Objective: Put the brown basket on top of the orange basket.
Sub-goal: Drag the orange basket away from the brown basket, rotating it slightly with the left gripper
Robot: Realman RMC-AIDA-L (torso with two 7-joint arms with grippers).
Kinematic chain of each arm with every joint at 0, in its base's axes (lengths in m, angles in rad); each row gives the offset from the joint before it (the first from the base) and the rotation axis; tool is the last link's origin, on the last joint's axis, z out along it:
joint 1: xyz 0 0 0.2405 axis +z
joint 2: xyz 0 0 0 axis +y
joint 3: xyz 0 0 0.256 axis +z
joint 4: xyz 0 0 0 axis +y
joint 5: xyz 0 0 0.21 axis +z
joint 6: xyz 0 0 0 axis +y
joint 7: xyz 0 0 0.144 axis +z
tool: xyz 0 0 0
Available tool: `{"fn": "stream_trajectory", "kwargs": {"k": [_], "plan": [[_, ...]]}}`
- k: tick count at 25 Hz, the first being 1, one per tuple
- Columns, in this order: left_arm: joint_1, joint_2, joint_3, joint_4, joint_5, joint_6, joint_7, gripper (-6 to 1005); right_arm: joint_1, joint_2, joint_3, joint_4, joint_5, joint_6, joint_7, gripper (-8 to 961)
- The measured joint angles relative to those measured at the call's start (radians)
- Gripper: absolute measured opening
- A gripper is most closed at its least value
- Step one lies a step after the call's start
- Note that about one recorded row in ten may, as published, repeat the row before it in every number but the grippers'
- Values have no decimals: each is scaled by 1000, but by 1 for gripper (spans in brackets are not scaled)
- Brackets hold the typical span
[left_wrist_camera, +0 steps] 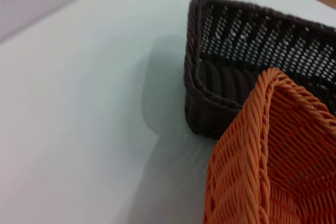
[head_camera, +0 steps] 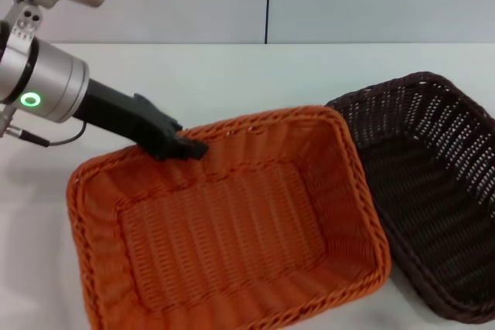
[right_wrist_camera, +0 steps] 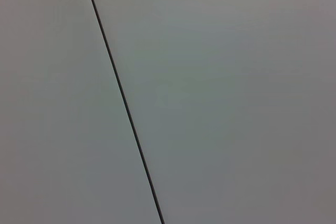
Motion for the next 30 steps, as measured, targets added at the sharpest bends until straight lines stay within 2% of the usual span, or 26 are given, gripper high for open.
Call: {"fn": "stream_trajectory", "kwargs": {"k": [6,17,30], "plan": [[-37,-1,0,-67,-4,-61,23,180,0,1,5,0,1,0,0,525],[-28,5,-9,-68,-5,-151,-45,180,0,1,7,0,2,5,-5,525],[-16,8,-14,-64,7,-163,-67,179,0,-3,8,-3,2,8,-7,526]]}}
